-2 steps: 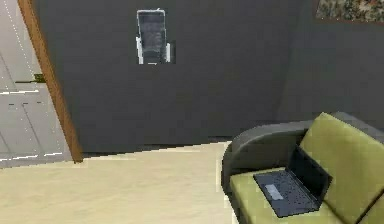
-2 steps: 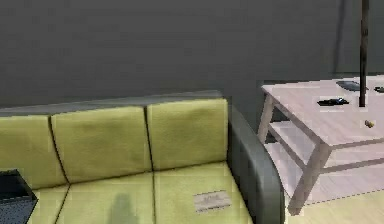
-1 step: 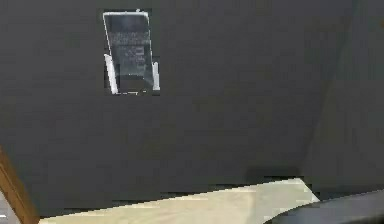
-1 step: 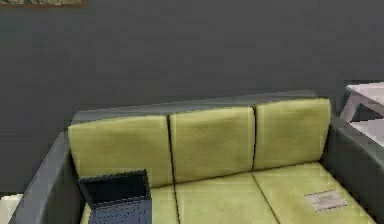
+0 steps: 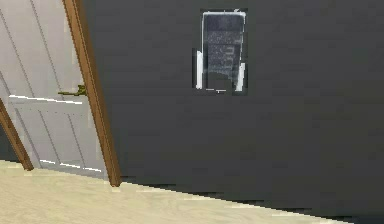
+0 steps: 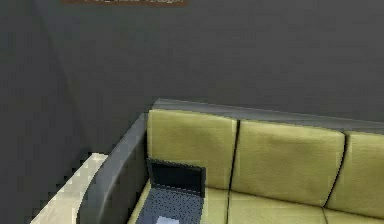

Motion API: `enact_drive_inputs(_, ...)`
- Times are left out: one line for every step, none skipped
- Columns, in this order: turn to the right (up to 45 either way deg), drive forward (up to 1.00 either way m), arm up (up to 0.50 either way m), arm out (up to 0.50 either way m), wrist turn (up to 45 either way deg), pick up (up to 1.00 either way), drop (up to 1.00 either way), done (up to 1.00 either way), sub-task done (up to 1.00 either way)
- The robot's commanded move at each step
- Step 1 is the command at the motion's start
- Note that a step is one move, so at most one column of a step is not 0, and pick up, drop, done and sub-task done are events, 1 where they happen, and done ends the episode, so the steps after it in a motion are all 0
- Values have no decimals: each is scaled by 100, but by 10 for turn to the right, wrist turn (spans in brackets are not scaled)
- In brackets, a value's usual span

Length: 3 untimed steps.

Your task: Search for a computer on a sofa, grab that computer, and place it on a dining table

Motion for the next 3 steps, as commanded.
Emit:
enact_drive_inputs(0, 0, 42, 0, 0, 0, 0, 0, 0)
enact_drive_inputs(0, 0, 0, 20, 0, 0, 0, 0, 0)
enact_drive_inputs(0, 0, 0, 0, 450, 0, 0, 0, 0)
